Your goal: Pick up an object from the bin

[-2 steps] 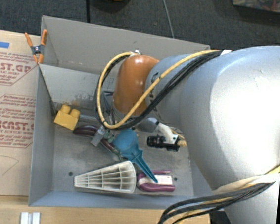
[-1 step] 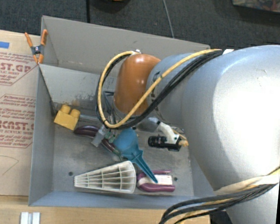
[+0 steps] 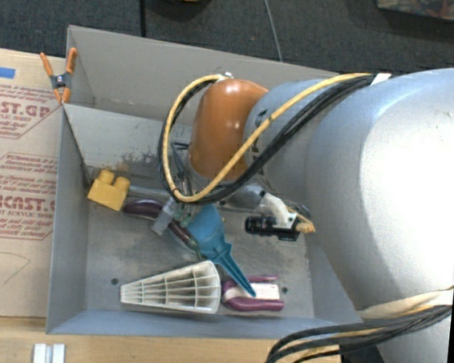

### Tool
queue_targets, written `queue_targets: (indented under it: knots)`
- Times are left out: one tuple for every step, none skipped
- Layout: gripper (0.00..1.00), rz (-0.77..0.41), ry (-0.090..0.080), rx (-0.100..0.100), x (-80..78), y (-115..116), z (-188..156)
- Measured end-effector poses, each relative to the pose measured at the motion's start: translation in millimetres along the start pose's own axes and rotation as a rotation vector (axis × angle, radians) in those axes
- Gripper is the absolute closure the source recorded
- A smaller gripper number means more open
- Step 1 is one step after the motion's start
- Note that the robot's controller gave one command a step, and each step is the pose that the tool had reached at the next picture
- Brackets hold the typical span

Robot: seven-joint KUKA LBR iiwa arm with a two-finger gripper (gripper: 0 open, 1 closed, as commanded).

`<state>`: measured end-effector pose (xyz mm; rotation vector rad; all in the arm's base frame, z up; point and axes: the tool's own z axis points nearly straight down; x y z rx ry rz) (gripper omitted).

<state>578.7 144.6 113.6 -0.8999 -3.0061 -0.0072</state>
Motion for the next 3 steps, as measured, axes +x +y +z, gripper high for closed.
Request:
queue_targets:
  knots:
    - [1.0, -0.001, -0.005, -0.005, -1.3, 1.6, -20.1]
    - [1.0, 0.0, -0.007, -0.008, -1.9, 2.4, -33.0]
    - [1.0, -0.001, -0.007, -0.008, -1.8, 2.4, -42.8]
